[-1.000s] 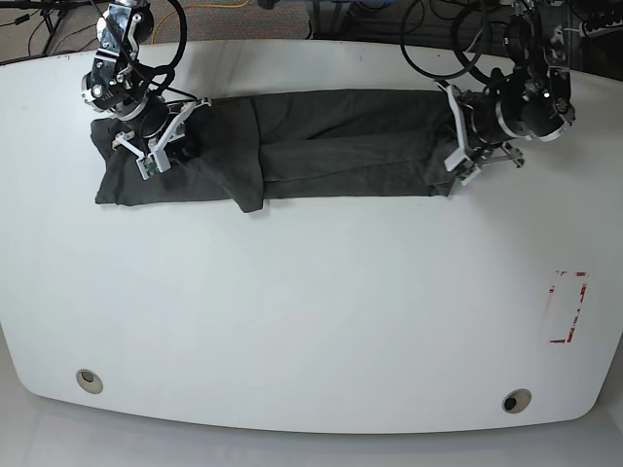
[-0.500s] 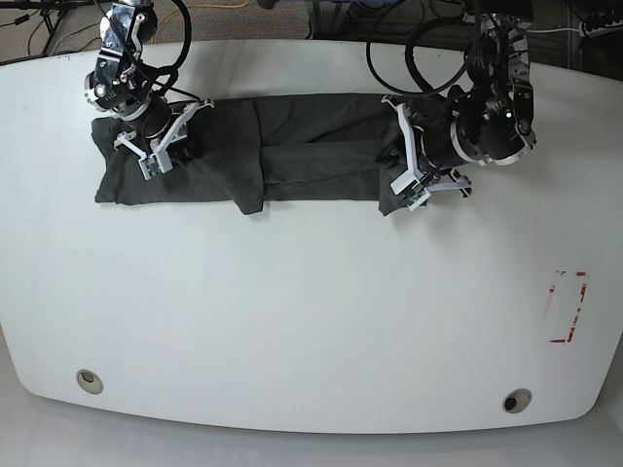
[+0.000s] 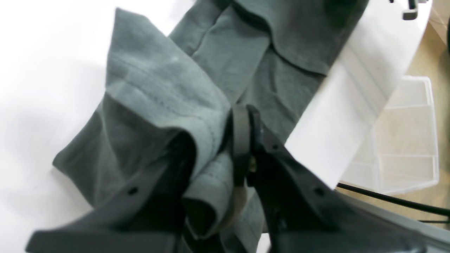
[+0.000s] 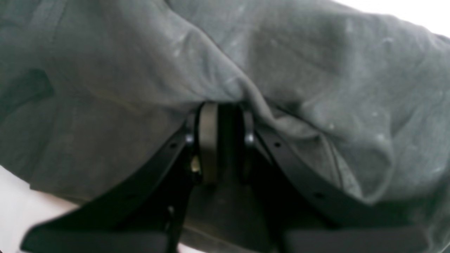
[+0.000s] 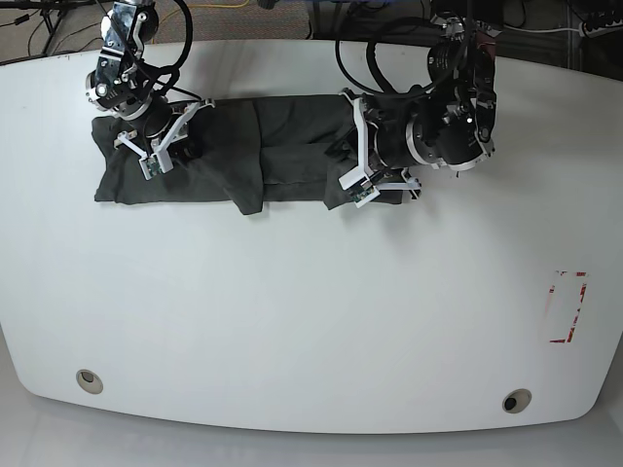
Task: Layout the t-shirt on the table in an organized manner, then fold the t-shirt properly
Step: 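Grasp the folded shirt middle with the left gripper and drag it toward the right gripper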
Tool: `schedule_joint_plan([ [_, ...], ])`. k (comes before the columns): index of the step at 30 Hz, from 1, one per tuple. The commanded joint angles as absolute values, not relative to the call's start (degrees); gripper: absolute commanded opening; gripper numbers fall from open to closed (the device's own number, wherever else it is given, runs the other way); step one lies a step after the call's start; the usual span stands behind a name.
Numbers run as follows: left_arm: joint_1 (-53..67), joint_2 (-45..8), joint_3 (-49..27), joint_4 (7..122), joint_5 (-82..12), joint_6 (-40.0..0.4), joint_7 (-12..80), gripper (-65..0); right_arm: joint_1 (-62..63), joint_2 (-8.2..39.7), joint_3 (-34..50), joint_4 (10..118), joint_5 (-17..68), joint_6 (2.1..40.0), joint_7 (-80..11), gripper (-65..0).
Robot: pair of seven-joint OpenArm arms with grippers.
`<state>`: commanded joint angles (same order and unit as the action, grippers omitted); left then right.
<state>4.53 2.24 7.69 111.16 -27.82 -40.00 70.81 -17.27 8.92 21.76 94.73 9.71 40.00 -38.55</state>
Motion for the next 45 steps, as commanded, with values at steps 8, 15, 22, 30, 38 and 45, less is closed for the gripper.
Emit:
schedule_joint_plan([
  [8,3.6,2.3,7.9,111.2,-27.8,-40.0,70.8,-60.6,-17.3,8.9,21.8,94.7,9.7,40.0,-38.5,-56.1],
  [15,3.6,3.7,7.9,111.2,-27.8,-40.0,70.8,-60.6,-17.3,8.9,21.8,94.7,9.7,40.0,-38.5,-56.1],
  [22,3.6,4.8,8.0,111.2,-27.8,-40.0,70.8,-54.6,-17.3,8.9,21.8,94.7,9.8,40.0,-38.5,-56.1],
  [30,3.0,7.5,8.0,111.6,-28.2,-40.0,72.7,-26.7,-17.7,8.9,21.8,94.7,9.8,40.0,-38.5,-56.1],
  [38,-0.1,7.1,6.8,113.7,-37.2,-40.0,78.8,-26.4,-18.1,8.9,21.7,94.8,9.8,40.0,-38.5,-56.1],
  [45,0.0,0.5,1.5,113.1,-37.2,-40.0,78.4,-26.5,-18.1,8.9,21.7,94.8,9.8,40.0,-38.5,-56.1],
])
